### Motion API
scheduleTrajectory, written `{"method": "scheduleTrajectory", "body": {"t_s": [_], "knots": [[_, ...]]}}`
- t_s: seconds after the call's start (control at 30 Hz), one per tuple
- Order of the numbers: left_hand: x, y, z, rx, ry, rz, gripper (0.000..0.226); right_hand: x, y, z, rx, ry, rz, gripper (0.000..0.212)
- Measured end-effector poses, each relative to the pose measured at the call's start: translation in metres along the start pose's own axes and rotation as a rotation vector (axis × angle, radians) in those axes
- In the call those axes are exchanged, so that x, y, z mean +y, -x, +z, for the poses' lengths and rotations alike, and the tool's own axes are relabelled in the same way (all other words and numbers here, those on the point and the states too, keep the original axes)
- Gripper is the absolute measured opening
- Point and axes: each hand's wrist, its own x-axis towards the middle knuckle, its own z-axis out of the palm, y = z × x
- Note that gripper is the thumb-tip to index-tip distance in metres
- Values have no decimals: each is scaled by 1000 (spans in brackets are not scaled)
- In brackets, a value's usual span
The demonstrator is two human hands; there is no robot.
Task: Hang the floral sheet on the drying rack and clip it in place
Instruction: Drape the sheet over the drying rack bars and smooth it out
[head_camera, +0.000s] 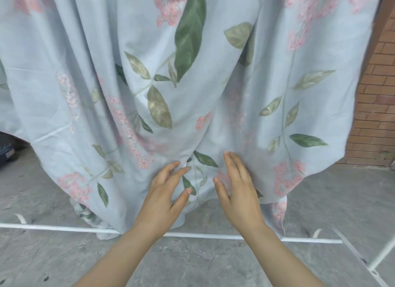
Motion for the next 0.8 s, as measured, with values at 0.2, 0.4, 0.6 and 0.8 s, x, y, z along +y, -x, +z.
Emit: {"method": "scheduleTrajectory", "body": {"t_s": [0.2, 0.4, 0.6, 0.8], "knots": [[-23, -53, 26, 30, -15, -9, 51, 31, -34, 20, -6, -54, 53, 60], [-36, -94, 34, -13, -8, -84, 48, 48, -76, 29, -40, -66, 114, 59], [-2, -97, 12, -125, 64, -280, 46, 13, -89, 8, -207, -280, 364, 51], [74, -49, -39, -281, 21, -457, 50, -60, -51, -58, -368, -431, 682, 46]]}}
